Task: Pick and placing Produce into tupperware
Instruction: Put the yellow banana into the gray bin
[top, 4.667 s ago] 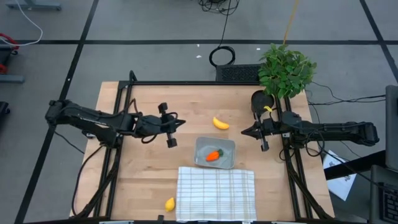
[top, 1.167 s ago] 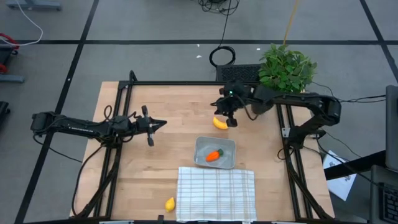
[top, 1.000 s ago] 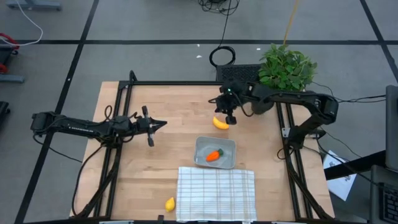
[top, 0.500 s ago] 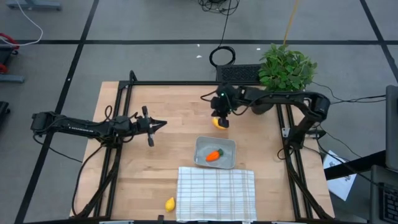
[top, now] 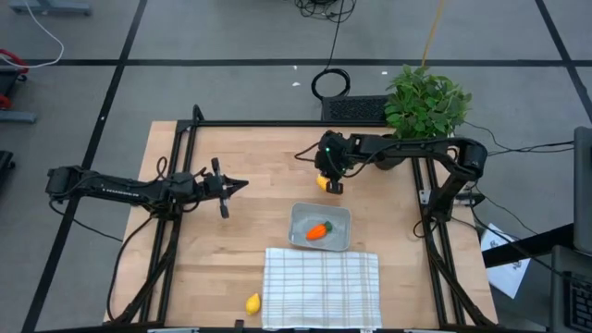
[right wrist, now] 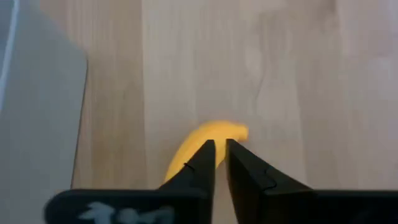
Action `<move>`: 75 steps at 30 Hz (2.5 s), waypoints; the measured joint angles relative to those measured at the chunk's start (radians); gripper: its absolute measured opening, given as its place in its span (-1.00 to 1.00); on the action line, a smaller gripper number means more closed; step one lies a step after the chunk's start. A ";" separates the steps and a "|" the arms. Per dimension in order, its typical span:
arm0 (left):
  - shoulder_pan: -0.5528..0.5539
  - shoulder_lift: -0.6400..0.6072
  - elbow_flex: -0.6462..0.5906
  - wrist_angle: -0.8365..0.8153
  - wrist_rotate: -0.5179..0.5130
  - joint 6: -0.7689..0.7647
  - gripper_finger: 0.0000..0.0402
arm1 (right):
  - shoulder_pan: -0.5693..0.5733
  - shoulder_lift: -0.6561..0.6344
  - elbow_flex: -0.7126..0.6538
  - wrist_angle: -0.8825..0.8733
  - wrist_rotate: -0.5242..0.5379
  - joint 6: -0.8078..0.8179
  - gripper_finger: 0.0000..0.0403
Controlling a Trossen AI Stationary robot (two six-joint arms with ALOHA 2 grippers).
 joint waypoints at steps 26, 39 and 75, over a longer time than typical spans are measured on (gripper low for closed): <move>0.000 0.000 0.000 -0.047 0.000 -0.025 -0.90 | 0.000 0.000 -0.019 -0.083 -0.002 -0.211 0.26; 0.000 0.000 0.000 -0.047 0.000 -0.025 -0.96 | 0.004 0.000 -0.091 -0.009 -0.004 -0.276 0.26; 0.000 0.000 0.000 -0.046 0.000 -0.029 -0.86 | 0.008 -0.001 -0.299 0.256 -0.010 -0.254 0.01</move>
